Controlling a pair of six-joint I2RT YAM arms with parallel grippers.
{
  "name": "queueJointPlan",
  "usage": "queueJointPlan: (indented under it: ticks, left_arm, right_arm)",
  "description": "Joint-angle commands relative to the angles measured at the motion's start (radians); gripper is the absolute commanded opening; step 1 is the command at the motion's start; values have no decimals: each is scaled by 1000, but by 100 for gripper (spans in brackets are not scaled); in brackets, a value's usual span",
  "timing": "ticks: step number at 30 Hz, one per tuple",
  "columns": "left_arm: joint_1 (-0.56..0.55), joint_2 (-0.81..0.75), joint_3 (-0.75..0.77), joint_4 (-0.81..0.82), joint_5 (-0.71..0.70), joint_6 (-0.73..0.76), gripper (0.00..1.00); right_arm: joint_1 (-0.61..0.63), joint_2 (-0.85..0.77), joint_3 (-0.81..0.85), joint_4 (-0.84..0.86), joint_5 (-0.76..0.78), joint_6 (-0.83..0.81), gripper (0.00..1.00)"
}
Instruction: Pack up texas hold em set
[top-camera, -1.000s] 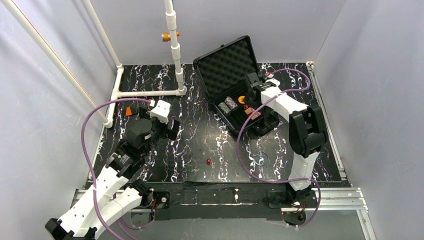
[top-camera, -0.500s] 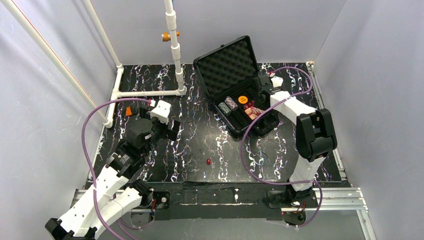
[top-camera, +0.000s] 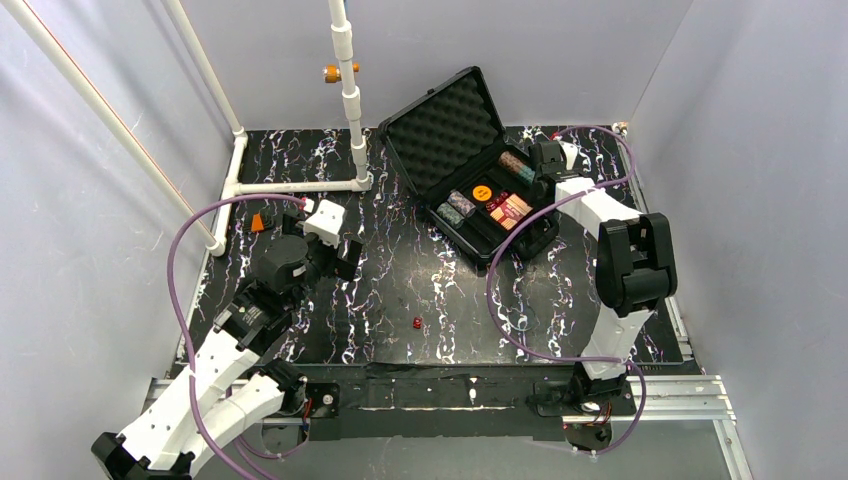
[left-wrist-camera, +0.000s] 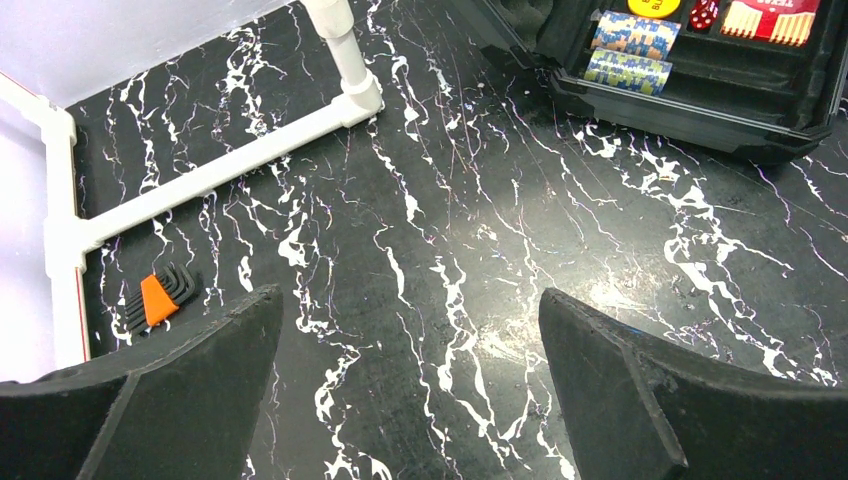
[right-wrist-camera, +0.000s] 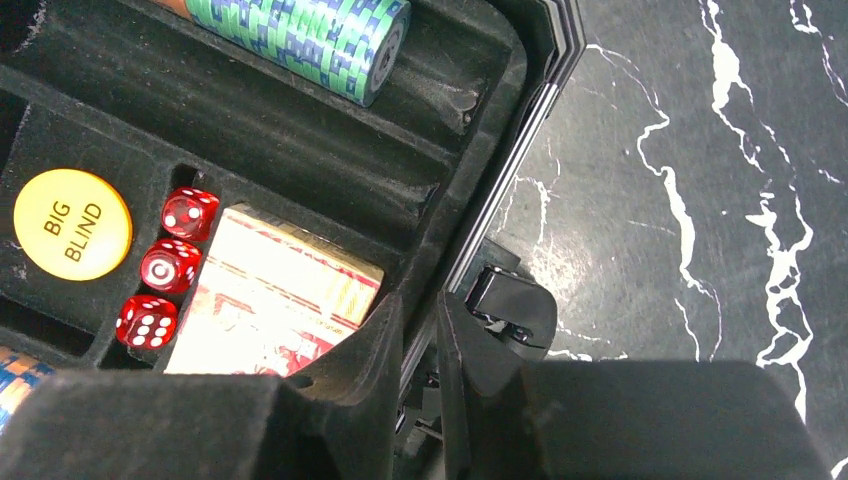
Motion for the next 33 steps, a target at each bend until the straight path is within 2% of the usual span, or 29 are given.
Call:
queueJointPlan:
  ticks: [1,8,11,14,26,33]
  left_arm:
    - [-3,6,17,9,6,-2,99]
    - [-3,7,17,9,2,1,99]
    - [-3,2,16,10,3,1,99]
    - [-3,3,17,9,6,0,99]
    - [-3,6,15,9,0,2,99]
    - [-3,11,15,10,0,4,99]
  right_arm:
    - [7,39,54,102,-163,-24,27]
    - [6,-8,81,35,-134,-35,57]
    - [6,-30,65,67,-130,-51,61]
    - [6,-10,91,69,-144,-67,57]
    - [-13,115,200,108,-145,-78,32]
    - [-25,172,207,115,-156,-76,28]
